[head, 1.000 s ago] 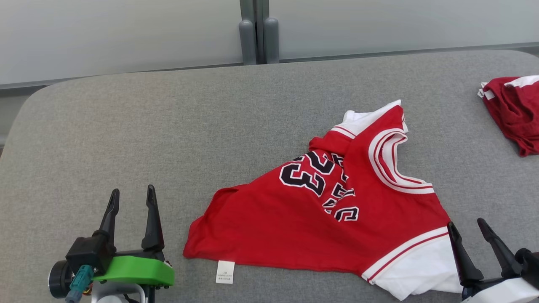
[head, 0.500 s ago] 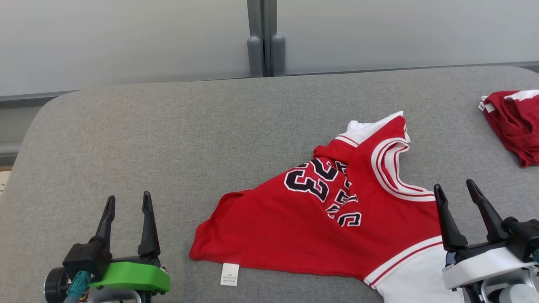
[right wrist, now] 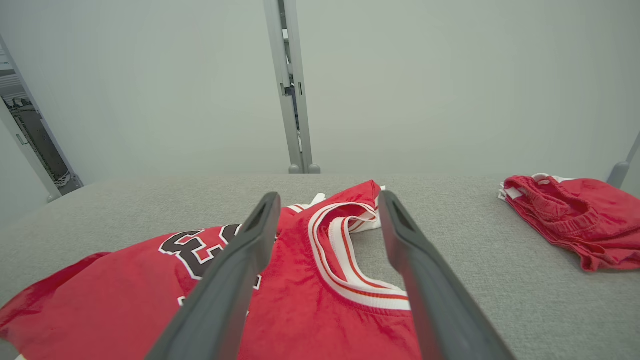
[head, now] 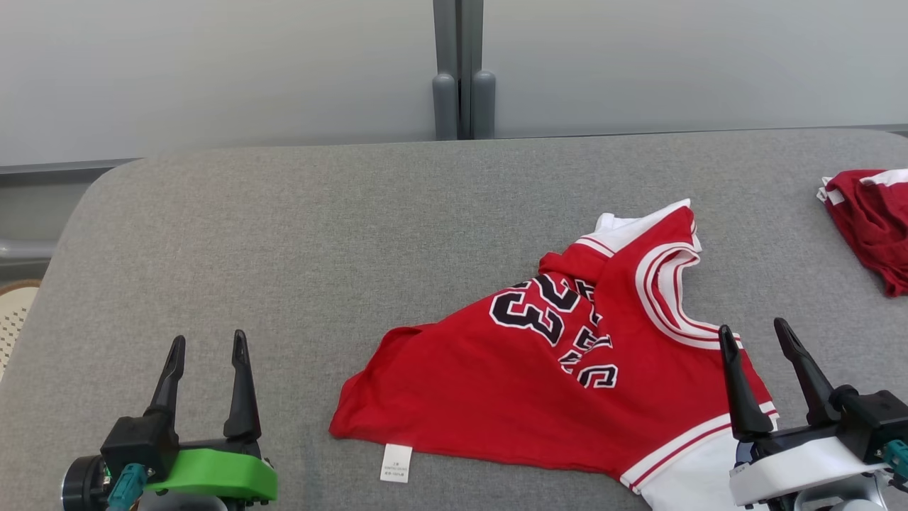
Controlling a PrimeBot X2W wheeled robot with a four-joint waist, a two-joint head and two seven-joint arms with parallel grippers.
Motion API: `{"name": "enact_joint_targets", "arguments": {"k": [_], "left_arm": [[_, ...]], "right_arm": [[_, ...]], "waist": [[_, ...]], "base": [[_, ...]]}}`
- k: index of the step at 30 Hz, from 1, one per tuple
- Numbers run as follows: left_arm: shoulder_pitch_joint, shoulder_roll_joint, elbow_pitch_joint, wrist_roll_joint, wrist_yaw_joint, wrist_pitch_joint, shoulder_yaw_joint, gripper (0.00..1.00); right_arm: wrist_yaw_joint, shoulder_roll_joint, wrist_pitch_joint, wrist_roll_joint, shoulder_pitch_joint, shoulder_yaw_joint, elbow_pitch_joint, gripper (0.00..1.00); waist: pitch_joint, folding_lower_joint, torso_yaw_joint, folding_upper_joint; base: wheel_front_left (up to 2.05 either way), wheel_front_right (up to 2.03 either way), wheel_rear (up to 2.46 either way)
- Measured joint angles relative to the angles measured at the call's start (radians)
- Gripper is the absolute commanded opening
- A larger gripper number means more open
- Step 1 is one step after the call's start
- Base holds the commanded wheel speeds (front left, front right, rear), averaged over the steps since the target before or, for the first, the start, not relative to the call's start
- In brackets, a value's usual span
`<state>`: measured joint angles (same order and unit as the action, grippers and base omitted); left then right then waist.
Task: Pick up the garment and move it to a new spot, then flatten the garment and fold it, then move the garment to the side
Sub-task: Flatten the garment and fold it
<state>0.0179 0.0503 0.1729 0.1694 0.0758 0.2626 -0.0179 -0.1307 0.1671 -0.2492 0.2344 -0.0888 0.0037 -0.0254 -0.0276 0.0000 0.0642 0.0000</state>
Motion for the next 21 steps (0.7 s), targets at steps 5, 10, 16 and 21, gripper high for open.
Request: {"name": "enact_joint_targets", "arguments": {"k": [5,10,16,21], "left_arm": [[-0.008,0.004,0.002,-0.011,0.014,0.000,0.003,1.00],[-0.009,0.006,0.006,-0.015,0.022,0.000,0.006,1.00],[-0.012,0.006,0.008,-0.018,0.029,0.000,0.004,1.00],[-0.012,0.006,0.007,-0.027,0.030,0.000,0.000,1.00]], "right_arm": [[0.000,-0.010,0.000,-0.010,-0.009,0.002,0.014,1.00],[0.000,-0.019,0.001,-0.021,-0.012,0.003,0.029,1.00],[0.000,-0.026,0.010,-0.025,-0.022,0.011,0.035,1.00],[0.000,-0.027,0.013,-0.026,-0.024,0.016,0.035,1.00]], "waist": [[0.008,0.0000,0.004,0.0000],[0.010,0.0000,0.004,0.0000],[0.016,0.0000,0.003,0.0000],[0.018,0.0000,0.001,0.0000]], "base": [[0.00,0.00,0.00],[0.00,0.00,0.00],[0.00,0.00,0.00],[0.00,0.00,0.00]]}}
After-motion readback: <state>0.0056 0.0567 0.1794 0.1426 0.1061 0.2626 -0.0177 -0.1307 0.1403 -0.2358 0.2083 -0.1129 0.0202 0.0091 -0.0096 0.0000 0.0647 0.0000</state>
